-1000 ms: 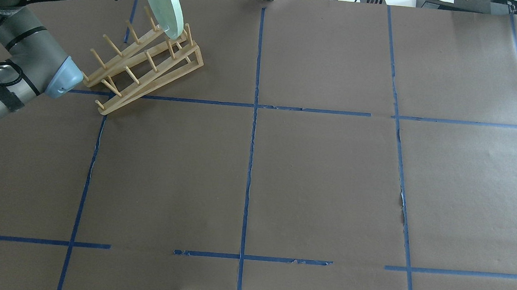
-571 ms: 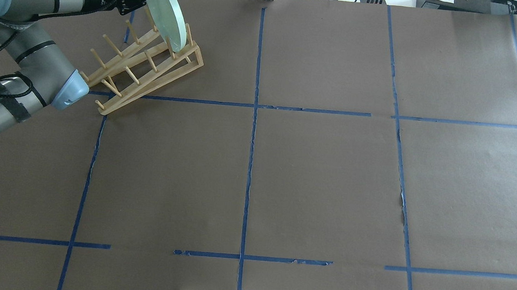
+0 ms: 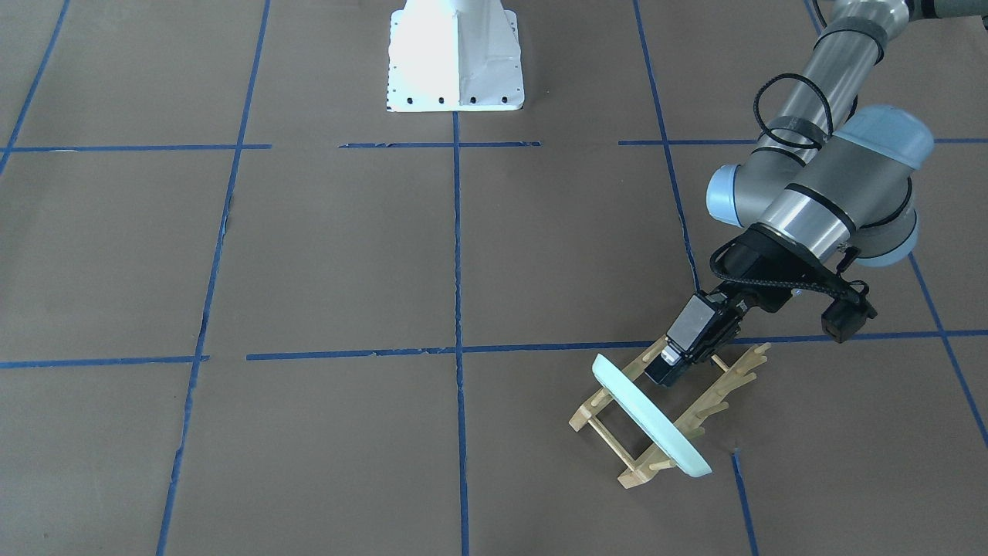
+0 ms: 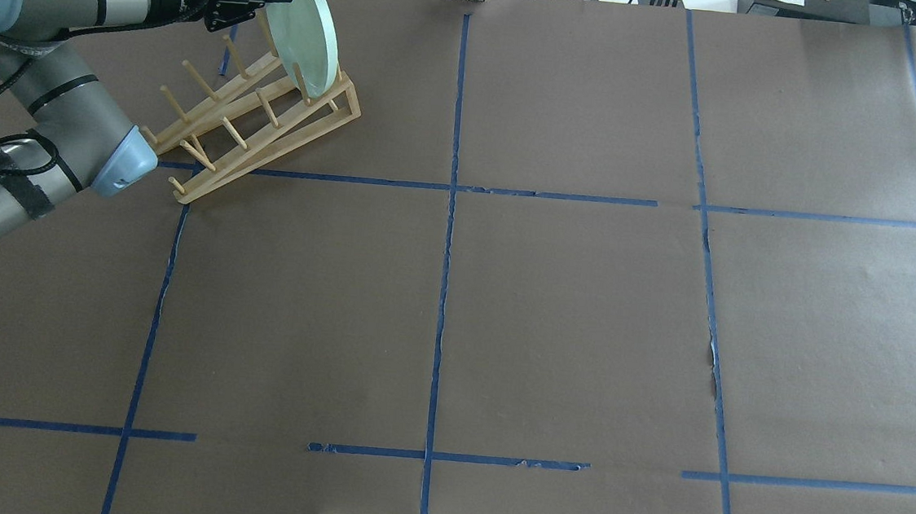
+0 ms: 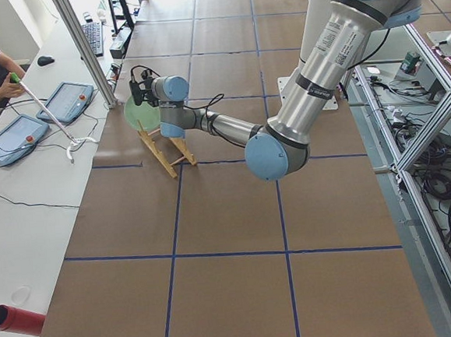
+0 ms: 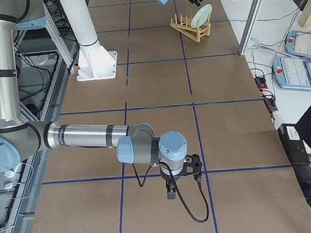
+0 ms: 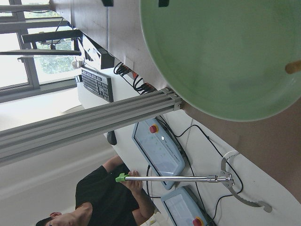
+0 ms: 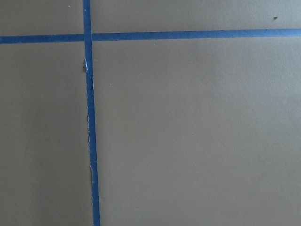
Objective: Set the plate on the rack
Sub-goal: 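Lower the upright plate into a rack slot with the left gripper, then open the left gripper and withdraw it away from the plate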
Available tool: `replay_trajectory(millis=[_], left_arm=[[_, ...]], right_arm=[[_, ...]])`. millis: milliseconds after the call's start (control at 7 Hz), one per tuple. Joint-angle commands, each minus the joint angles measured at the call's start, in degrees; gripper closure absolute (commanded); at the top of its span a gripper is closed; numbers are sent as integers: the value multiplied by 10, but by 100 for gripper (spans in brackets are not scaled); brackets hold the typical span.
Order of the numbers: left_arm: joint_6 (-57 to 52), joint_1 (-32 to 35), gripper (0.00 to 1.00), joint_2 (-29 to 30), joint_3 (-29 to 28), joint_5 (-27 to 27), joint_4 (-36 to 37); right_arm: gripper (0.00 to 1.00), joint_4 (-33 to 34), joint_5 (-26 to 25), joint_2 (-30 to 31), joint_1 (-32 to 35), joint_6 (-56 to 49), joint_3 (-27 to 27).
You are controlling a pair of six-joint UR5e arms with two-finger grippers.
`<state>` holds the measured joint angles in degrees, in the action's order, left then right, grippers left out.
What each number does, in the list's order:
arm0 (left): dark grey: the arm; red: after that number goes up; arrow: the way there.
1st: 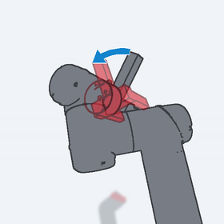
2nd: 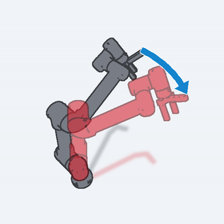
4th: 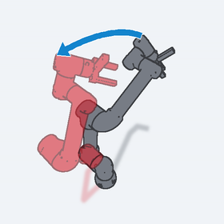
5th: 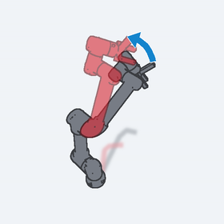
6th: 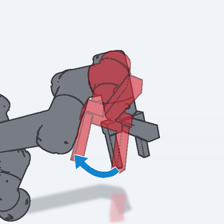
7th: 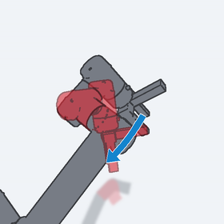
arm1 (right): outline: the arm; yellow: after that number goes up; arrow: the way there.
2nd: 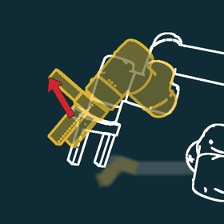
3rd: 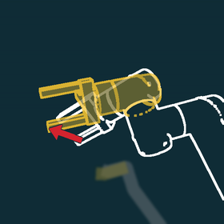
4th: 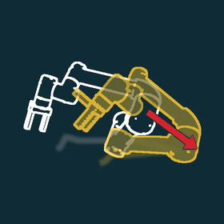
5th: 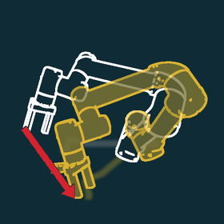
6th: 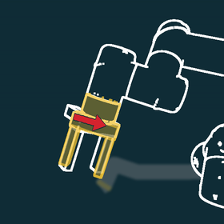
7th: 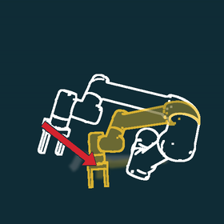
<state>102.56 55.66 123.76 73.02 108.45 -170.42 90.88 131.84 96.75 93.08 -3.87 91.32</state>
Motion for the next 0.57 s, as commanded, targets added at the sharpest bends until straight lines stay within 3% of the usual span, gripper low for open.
replay_trajectory(millis=[0, 143, 286, 429], left_arm=[[-38, 40, 0, -24, 48, 57, 94], [-126, 85, 0, -48, 109, 144, 185], [-222, 124, 0, -110, 172, 196, 245], [-331, 180, 0, -196, 208, 257, 254]], right_arm=[[0, 0, 0, 0, 0, 0, 0], [0, 0, 0, 0, 0, 0, 0], [0, 0, 0, 0, 0, 0, 0], [0, 0, 0, 0, 0, 0, 0]])
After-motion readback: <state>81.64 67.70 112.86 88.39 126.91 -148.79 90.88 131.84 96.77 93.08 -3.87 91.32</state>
